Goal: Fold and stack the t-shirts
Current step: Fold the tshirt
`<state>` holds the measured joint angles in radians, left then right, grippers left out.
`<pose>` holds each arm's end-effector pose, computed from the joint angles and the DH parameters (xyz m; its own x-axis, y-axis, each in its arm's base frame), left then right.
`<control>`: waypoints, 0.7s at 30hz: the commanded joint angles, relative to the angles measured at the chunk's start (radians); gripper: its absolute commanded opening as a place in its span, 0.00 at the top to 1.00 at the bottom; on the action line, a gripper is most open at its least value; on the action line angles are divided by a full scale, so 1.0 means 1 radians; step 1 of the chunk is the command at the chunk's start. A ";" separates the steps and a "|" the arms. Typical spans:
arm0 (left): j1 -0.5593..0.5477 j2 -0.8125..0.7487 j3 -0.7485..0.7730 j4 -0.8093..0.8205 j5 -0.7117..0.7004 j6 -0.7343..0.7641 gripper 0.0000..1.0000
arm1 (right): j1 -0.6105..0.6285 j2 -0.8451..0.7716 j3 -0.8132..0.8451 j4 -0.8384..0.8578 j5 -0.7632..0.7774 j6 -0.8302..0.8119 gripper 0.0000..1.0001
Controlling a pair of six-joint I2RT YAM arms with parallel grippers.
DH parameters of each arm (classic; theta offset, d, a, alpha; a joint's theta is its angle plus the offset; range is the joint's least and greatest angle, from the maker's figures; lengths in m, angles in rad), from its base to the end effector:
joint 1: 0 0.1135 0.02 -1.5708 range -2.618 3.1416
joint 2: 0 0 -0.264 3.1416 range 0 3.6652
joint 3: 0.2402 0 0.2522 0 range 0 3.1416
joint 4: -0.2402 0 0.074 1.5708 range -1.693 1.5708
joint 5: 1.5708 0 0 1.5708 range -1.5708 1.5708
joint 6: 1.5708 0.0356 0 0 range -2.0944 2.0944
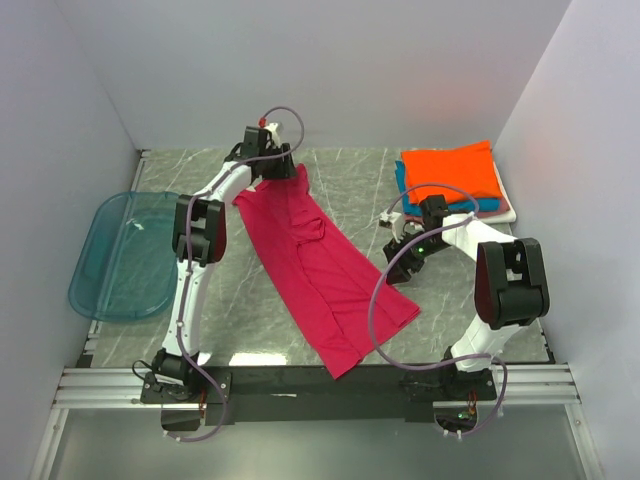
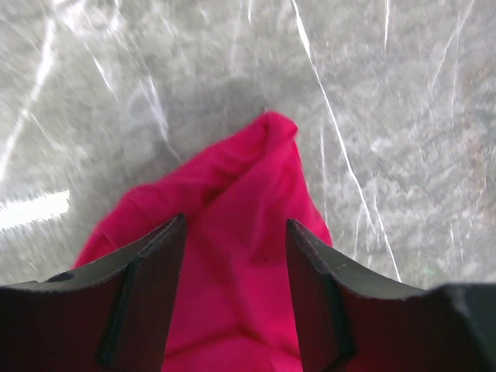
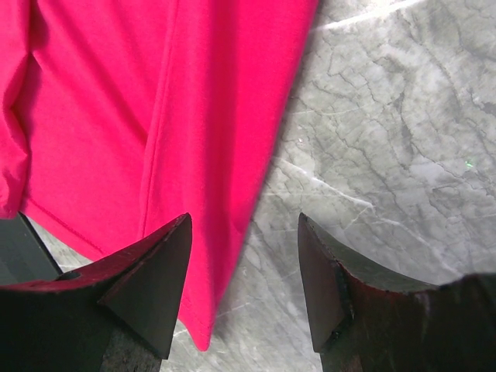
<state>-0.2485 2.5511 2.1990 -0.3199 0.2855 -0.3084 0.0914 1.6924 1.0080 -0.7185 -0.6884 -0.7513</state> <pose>0.5544 -0.1510 0.1650 -0.7114 -0.1200 -0.6924 0.2453 0.8810 -0.4046 0.2934 0.0496 0.1671 -0.5972 -0.5841 -0.5497 -0.7989 0.4935 0.3437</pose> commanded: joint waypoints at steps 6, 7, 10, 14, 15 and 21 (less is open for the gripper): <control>-0.003 0.015 0.084 0.097 0.012 0.015 0.39 | -0.007 -0.004 0.004 -0.013 -0.065 0.000 0.36; -0.003 0.017 0.084 0.100 0.017 0.017 0.39 | -0.007 0.000 0.006 -0.015 -0.066 0.000 0.37; -0.003 0.035 0.097 0.110 0.047 0.028 0.38 | -0.009 0.003 0.011 -0.022 -0.056 0.003 0.37; -0.003 0.066 0.123 0.100 0.052 0.034 0.39 | -0.009 -0.008 0.014 -0.042 -0.023 -0.002 0.37; -0.003 0.072 0.123 0.102 0.052 0.034 0.39 | -0.009 -0.011 0.014 -0.050 -0.017 -0.003 0.37; -0.005 0.092 0.126 0.119 0.080 0.023 0.41 | -0.009 -0.033 -0.012 -0.090 0.010 -0.028 0.37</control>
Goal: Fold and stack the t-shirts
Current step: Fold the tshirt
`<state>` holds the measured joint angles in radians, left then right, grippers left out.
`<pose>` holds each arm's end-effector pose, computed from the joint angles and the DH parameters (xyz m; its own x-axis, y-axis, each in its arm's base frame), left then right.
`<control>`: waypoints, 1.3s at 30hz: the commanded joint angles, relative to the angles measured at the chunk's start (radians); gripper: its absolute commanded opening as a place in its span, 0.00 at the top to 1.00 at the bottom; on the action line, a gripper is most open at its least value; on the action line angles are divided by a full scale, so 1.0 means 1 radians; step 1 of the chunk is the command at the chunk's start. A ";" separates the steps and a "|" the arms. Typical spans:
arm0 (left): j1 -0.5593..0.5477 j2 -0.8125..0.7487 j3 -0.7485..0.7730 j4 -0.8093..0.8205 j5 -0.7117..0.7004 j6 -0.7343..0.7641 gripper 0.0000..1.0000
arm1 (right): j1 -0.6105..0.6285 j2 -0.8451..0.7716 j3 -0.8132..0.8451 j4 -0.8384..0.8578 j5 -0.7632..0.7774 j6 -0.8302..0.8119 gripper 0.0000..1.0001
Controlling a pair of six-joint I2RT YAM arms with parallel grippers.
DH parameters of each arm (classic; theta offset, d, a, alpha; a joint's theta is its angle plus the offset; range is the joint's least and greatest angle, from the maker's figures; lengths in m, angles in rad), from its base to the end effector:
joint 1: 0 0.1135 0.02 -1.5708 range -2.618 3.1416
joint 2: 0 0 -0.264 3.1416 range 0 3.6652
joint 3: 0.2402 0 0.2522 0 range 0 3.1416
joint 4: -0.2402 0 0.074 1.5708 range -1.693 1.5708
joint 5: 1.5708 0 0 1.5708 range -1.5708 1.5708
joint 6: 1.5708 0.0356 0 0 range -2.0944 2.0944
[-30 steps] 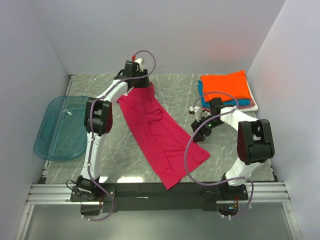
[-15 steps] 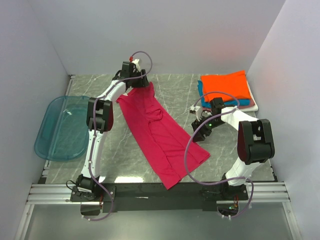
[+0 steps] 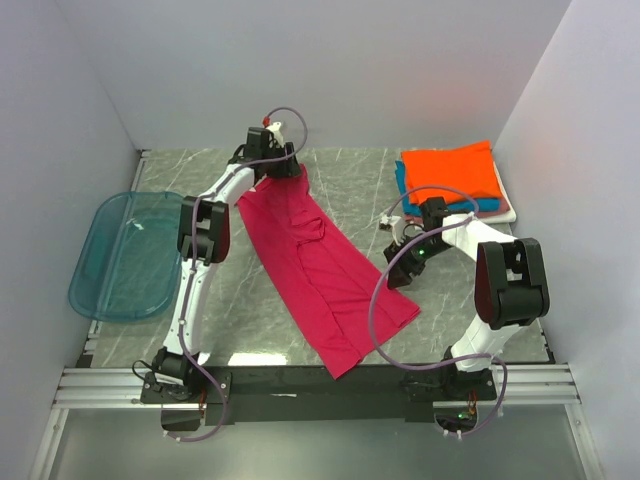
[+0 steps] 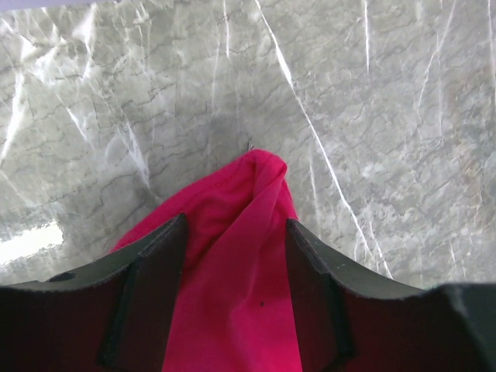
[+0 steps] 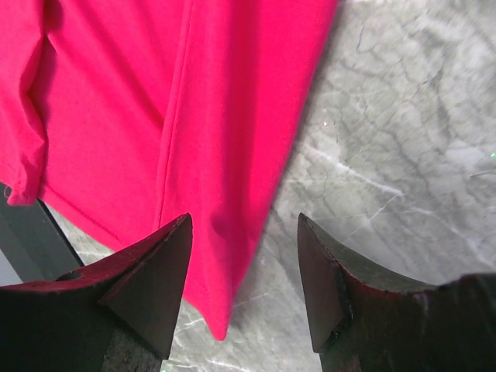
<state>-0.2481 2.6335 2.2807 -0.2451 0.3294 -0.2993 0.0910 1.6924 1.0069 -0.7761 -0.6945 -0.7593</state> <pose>0.5694 -0.1561 0.1530 -0.6663 -0.1190 -0.7361 0.3088 0.8545 -0.4177 0.2874 0.0491 0.1662 -0.6221 -0.5879 -0.5170 -0.7825 0.4882 0.3864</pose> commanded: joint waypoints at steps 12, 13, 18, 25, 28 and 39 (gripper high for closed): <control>-0.010 0.031 0.062 0.073 0.072 -0.011 0.66 | -0.010 -0.045 -0.033 -0.046 0.027 -0.026 0.37; -0.008 0.031 0.060 0.073 0.076 -0.009 0.72 | -0.010 -0.046 -0.033 -0.049 0.032 -0.028 0.37; 0.010 -0.039 -0.033 0.133 0.054 -0.033 1.00 | -0.014 -0.065 -0.033 -0.061 0.046 -0.031 0.37; 0.113 -0.248 -0.355 0.365 0.086 -0.181 1.00 | -0.027 -0.086 -0.063 -0.048 0.075 -0.021 0.37; 0.138 -0.277 -0.377 0.365 0.131 -0.196 1.00 | -0.028 -0.088 -0.070 -0.040 0.079 -0.015 0.37; 0.167 -0.267 -0.411 0.366 0.200 -0.227 1.00 | -0.031 -0.083 -0.080 -0.011 0.119 0.003 0.34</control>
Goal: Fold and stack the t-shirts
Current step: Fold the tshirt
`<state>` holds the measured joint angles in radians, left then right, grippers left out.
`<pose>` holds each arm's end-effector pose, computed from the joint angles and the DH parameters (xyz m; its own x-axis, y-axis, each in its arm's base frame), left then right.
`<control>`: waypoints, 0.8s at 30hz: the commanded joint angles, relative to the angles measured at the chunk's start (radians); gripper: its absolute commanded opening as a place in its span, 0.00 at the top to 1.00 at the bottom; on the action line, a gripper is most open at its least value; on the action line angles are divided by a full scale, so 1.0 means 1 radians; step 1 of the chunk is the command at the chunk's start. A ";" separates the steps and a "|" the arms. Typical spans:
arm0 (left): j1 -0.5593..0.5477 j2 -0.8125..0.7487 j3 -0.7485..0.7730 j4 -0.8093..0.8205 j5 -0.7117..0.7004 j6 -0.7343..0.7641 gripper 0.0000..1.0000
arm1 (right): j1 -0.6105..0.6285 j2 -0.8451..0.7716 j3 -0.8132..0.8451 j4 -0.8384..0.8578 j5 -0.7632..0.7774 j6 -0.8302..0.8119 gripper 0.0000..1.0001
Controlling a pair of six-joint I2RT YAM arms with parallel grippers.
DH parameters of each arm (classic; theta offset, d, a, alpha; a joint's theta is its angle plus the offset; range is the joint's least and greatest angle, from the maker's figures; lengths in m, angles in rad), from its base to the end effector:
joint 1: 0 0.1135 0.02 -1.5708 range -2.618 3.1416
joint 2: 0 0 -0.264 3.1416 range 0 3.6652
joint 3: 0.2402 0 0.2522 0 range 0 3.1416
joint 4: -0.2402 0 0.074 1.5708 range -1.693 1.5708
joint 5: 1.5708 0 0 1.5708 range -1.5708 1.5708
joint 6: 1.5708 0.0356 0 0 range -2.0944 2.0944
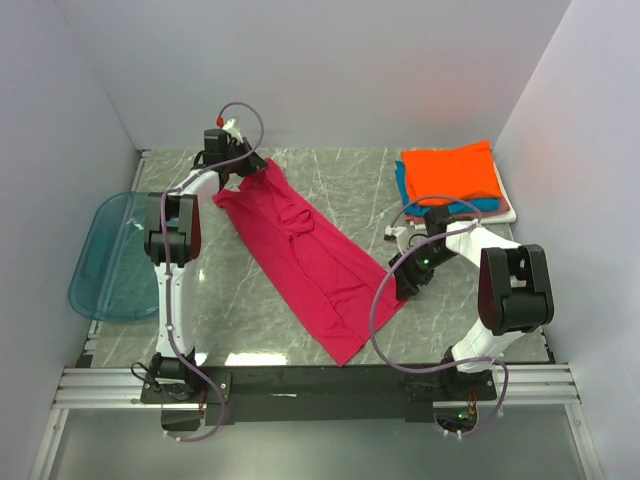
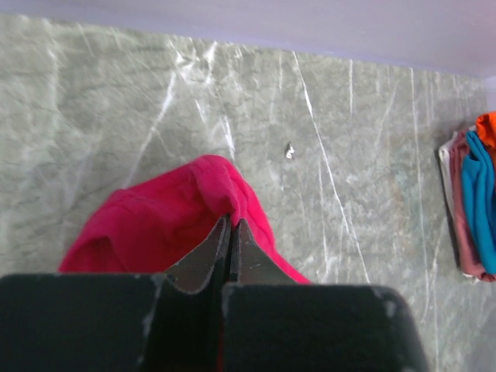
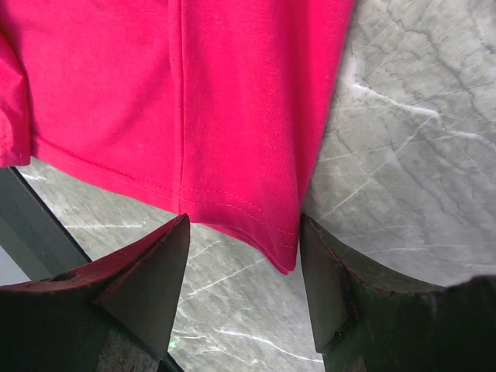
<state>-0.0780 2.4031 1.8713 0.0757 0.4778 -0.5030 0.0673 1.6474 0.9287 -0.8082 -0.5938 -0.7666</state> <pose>0.5486 -0.0593 0.1722 -0.6165 -0.3812 -0.6889 0.2095 0.7640 -0.6102 0.2667 0.0379 0.1572 -0.6623 -0.6209 -0.4194 -0.7492 0.5478 0.3722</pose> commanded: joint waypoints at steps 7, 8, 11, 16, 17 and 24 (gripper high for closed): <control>-0.002 -0.048 -0.030 0.061 0.064 -0.031 1.00 | -0.011 -0.066 0.068 0.009 -0.034 0.024 0.34; 0.000 -0.059 -0.037 0.064 0.062 -0.031 1.00 | -0.009 -0.055 0.073 0.012 -0.037 0.027 0.34; 0.001 -0.084 -0.066 0.075 0.061 -0.031 1.00 | -0.008 -0.011 0.091 0.024 -0.034 0.038 0.34; 0.012 -0.117 -0.129 0.087 0.056 -0.028 1.00 | -0.009 0.063 0.102 0.047 -0.018 0.055 0.34; 0.014 -0.130 -0.138 0.090 0.056 -0.028 1.00 | -0.009 0.080 0.099 0.052 -0.017 0.056 0.35; 0.041 -0.160 -0.213 0.108 0.050 -0.028 1.00 | -0.012 0.118 0.095 0.026 -0.031 0.039 0.72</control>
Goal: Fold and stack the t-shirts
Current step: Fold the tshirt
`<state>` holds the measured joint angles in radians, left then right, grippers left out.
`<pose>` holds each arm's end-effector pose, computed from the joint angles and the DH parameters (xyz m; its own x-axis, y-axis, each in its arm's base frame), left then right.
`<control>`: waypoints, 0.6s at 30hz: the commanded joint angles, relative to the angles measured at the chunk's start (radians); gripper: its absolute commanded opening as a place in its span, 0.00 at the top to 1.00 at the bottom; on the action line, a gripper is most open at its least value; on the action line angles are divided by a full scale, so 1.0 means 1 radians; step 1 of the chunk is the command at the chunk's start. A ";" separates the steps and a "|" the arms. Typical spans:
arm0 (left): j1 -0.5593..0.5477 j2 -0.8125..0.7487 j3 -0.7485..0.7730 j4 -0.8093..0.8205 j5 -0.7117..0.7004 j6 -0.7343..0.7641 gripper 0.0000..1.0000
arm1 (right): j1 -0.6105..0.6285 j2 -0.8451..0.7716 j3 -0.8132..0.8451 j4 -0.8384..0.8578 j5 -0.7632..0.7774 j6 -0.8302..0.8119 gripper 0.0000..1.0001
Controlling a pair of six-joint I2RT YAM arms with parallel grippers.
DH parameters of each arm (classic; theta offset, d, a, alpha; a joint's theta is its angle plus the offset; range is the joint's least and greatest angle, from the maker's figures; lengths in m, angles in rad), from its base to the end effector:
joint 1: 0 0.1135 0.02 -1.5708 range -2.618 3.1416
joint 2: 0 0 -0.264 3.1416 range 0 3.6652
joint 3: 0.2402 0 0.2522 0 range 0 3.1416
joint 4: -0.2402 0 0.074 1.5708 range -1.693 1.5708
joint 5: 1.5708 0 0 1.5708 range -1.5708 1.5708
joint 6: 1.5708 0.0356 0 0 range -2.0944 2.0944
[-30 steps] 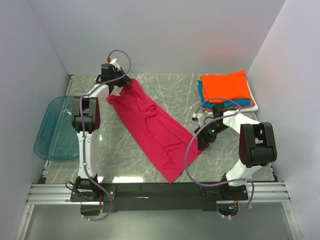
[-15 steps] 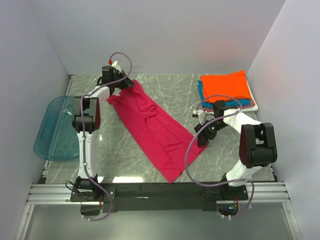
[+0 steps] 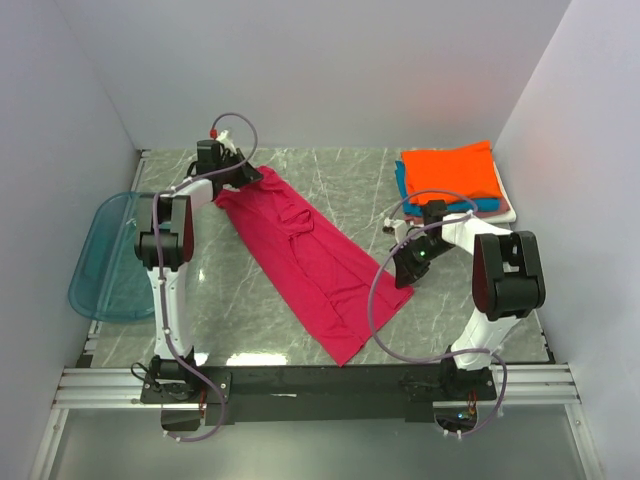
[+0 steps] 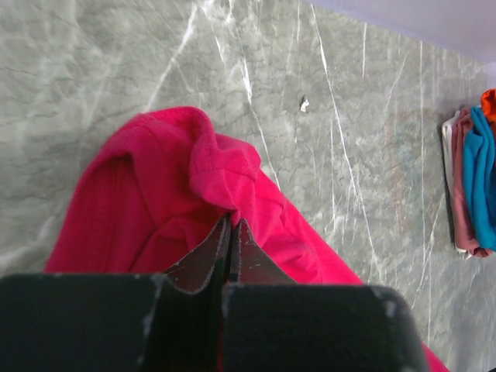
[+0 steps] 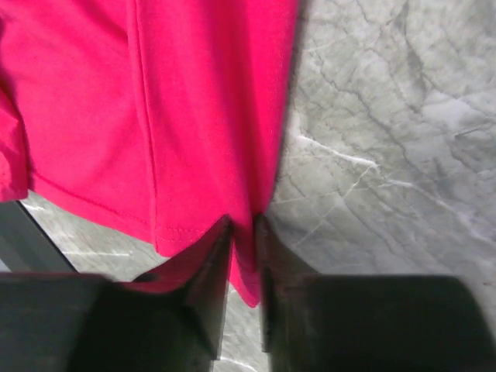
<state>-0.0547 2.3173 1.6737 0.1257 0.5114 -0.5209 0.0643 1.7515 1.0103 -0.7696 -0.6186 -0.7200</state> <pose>0.5208 -0.0460 0.1563 -0.6638 -0.3983 -0.6331 0.1636 0.7486 -0.6425 0.2929 0.0395 0.1493 -0.6915 -0.5828 -0.4268 -0.7223 0.5673 0.3956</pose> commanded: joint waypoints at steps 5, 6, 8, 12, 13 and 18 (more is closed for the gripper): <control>0.036 -0.081 -0.026 0.051 -0.016 -0.016 0.99 | -0.037 -0.020 -0.016 -0.004 0.011 -0.012 0.94; 0.039 -0.079 -0.026 0.046 -0.031 -0.018 1.00 | -0.044 -0.024 -0.019 -0.002 0.013 -0.010 0.97; 0.047 -0.078 -0.025 0.034 -0.047 -0.019 1.00 | -0.060 -0.029 -0.024 -0.013 0.016 -0.018 0.99; 0.049 -0.075 -0.026 0.015 -0.059 -0.027 1.00 | -0.060 -0.023 -0.015 -0.034 0.014 -0.032 1.00; 0.049 -0.075 -0.026 0.011 -0.065 -0.028 1.00 | -0.060 -0.021 -0.015 -0.036 0.014 -0.032 1.00; 0.049 -0.062 -0.002 -0.041 -0.099 -0.021 1.00 | -0.058 -0.012 -0.007 -0.043 0.014 -0.036 1.00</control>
<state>-0.0093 2.3005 1.6550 0.1017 0.4465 -0.5434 0.0105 1.7550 0.9951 -0.7795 -0.6197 -0.7322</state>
